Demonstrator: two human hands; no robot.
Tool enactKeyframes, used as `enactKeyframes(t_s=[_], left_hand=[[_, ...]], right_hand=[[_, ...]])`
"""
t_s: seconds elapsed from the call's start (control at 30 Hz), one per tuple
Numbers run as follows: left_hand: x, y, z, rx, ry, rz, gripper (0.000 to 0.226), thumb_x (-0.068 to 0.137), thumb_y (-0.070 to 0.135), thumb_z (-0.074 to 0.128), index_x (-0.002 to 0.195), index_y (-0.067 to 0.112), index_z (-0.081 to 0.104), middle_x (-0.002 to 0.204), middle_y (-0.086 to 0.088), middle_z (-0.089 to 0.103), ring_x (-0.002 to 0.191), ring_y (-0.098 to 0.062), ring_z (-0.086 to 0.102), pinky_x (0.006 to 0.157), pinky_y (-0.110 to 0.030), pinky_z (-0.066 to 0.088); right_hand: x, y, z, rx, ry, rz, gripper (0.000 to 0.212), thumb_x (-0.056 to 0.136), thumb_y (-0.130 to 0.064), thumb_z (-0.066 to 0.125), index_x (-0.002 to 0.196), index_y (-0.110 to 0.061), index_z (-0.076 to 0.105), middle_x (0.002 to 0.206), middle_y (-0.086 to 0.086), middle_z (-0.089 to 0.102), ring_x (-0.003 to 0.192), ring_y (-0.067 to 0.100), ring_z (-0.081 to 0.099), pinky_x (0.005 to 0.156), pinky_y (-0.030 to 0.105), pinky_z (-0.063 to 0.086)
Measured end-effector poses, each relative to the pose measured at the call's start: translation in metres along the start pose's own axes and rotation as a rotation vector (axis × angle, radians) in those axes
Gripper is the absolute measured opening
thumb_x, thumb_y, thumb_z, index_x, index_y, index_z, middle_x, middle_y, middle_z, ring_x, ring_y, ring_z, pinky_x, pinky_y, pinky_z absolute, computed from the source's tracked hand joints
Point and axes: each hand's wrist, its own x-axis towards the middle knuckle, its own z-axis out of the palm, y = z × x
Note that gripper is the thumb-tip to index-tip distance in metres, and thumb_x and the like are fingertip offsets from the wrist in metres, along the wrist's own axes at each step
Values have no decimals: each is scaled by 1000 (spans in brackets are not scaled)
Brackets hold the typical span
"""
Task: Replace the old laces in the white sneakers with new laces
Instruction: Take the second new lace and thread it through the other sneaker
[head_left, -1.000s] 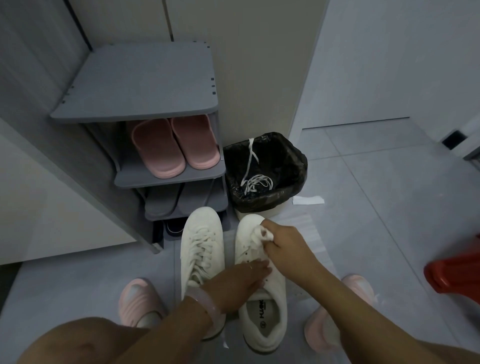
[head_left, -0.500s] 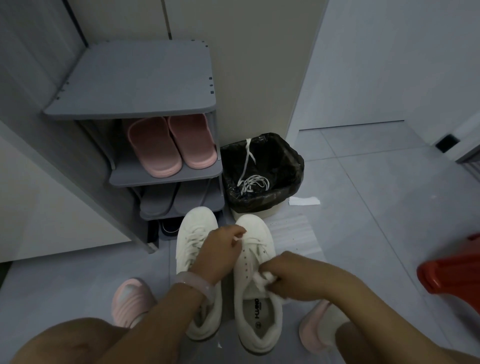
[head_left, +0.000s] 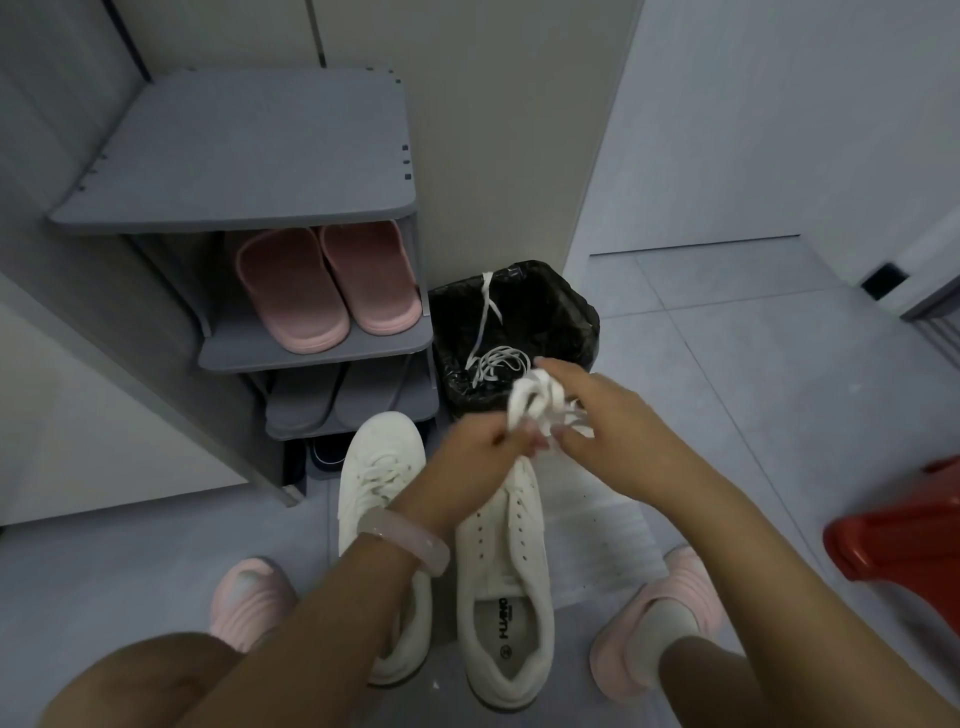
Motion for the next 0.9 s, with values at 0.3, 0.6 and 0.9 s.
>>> enactKeyframes(t_s=[0.3,0.6,0.9], left_hand=[[-8,29,-13,76,24,216,29,97,19,41,113,16,65,91,15,54,93,2,54,87,-12,41],[-6,20,-83,-111,598,-252,28,87,10,49,62,14,60,51,5,56,62,-24,52,52,-19,45],[-18,31,-20,-36,-129,109,25,92,25,50,115,20,55,102,7,64,104,-11,60,87,-16,45]], right_hand=[[-12,-36,36,478,21,-25,20,90,-5,54,108,-5,61,93,1,63,83,1,56,80,12,47],[-4,-23,-26,1372,347,118,30,100,-17,35,79,-13,56,46,-7,39,47,9,42,59,24,44],[-9,-44,-5,1674,90,77,24,100,-19,33,102,-12,56,64,1,65,68,12,66,55,23,52]])
